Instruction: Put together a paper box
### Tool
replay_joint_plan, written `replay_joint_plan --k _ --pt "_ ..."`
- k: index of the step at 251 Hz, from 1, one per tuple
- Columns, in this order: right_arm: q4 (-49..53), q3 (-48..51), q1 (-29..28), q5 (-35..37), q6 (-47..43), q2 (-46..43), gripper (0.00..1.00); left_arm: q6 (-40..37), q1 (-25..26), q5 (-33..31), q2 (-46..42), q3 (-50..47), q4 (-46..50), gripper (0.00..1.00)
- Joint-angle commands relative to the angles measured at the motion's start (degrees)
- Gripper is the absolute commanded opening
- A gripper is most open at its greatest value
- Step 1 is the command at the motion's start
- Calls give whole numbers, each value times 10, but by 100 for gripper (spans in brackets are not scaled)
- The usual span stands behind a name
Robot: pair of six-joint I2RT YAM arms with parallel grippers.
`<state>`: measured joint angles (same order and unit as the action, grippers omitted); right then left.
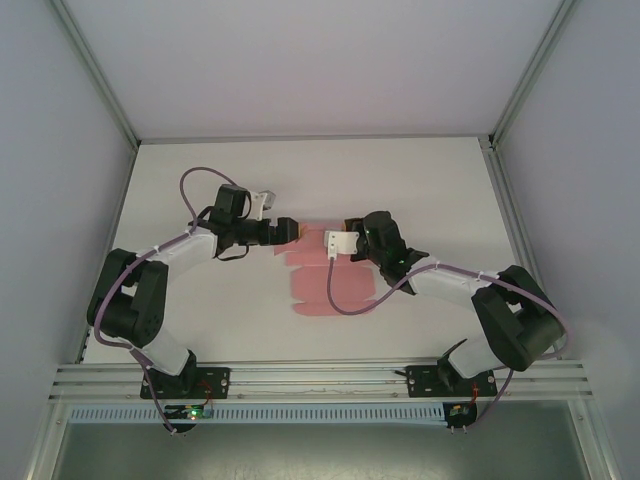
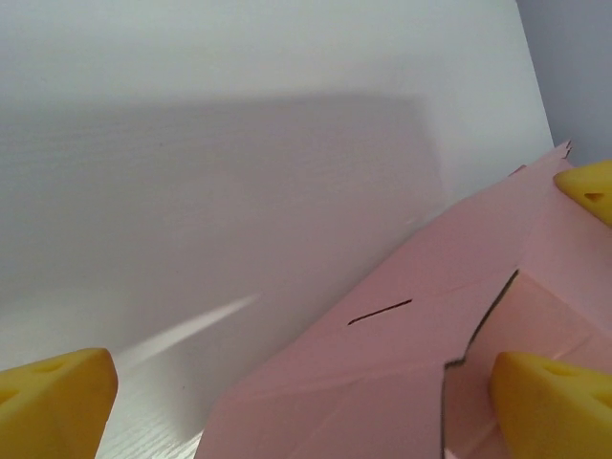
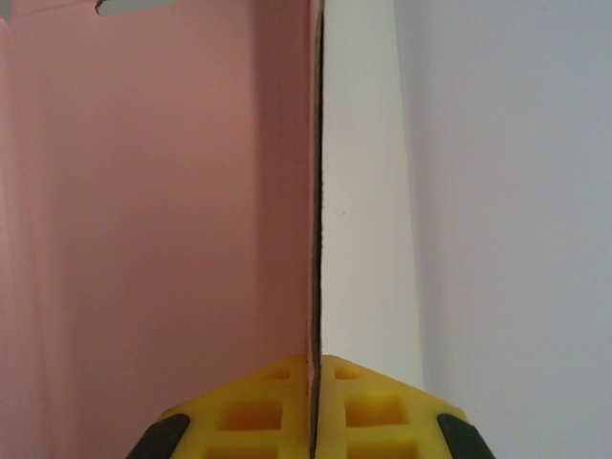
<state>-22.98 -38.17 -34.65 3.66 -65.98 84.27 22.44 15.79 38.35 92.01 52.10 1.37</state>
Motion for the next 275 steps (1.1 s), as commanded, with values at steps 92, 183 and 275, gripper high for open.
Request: replay_joint_plan --k 92,183,275 --pt "-144 18 -98 152 4 50 0 54 74 -172 19 -6 -109 100" --pt "-118 56 -55 109 102 -45 0 52 71 -250 -144 -94 -35 100" --pt "-65 82 21 -29 181 -126 0 95 -17 -307 -331 -214 32 100"
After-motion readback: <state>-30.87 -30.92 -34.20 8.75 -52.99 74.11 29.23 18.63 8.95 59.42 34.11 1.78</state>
